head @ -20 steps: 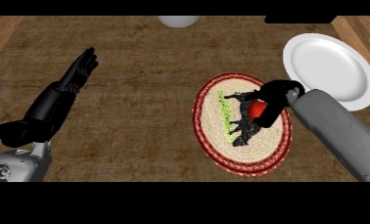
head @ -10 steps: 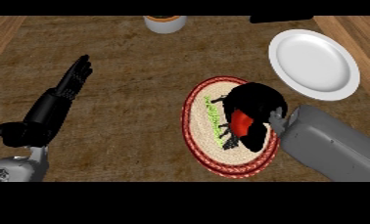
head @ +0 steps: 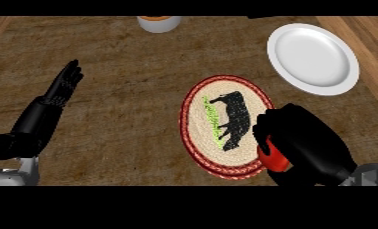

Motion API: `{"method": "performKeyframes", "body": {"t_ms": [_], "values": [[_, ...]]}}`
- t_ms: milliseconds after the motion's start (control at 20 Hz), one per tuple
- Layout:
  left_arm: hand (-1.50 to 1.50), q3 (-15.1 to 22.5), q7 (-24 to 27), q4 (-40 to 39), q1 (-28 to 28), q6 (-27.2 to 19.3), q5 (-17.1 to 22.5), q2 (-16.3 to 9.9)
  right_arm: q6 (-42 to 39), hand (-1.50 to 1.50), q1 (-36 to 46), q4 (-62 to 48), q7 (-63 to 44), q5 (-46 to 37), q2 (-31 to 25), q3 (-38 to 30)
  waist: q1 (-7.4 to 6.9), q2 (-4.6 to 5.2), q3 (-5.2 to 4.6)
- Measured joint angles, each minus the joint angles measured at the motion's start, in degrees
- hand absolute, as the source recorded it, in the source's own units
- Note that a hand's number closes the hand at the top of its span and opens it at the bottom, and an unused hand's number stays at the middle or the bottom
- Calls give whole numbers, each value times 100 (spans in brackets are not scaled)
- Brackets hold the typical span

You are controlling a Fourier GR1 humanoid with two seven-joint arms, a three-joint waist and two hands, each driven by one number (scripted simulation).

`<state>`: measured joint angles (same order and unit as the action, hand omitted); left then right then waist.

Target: Pick the tomato from the placemat and place it in the plate

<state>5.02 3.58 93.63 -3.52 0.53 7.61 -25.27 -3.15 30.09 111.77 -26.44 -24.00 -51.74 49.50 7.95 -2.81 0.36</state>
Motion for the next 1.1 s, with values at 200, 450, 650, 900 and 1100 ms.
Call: {"method": "performKeyframes", "body": {"t_ms": [200, 450, 650, 900, 1100], "values": [[0, -32, 13, 153, 106, 22, 18, -27, 865, 150, -932, 964, 68, -323, -811, -309, -30, 59, -6], [0, -44, -7, 258, 93, 75, 38, -28, 2035, 150, -2099, 1576, 129, -652, -1701, -921, -124, 126, -9], [0, 4, -68, 317, -1, 136, 31, 11, 2879, 150, -2919, 1671, 296, -563, -2258, -1599, -256, 174, -16], [0, 121, -60, 191, -262, 153, -122, 163, 3642, 150, -3715, 1222, 878, -59, -2527, -2371, -448, 227, -24], [0, 166, -80, 170, -353, 264, -167, 234, 3794, 150, -3935, 618, 1591, 585, -2358, -2861, -617, 257, -27]]}}
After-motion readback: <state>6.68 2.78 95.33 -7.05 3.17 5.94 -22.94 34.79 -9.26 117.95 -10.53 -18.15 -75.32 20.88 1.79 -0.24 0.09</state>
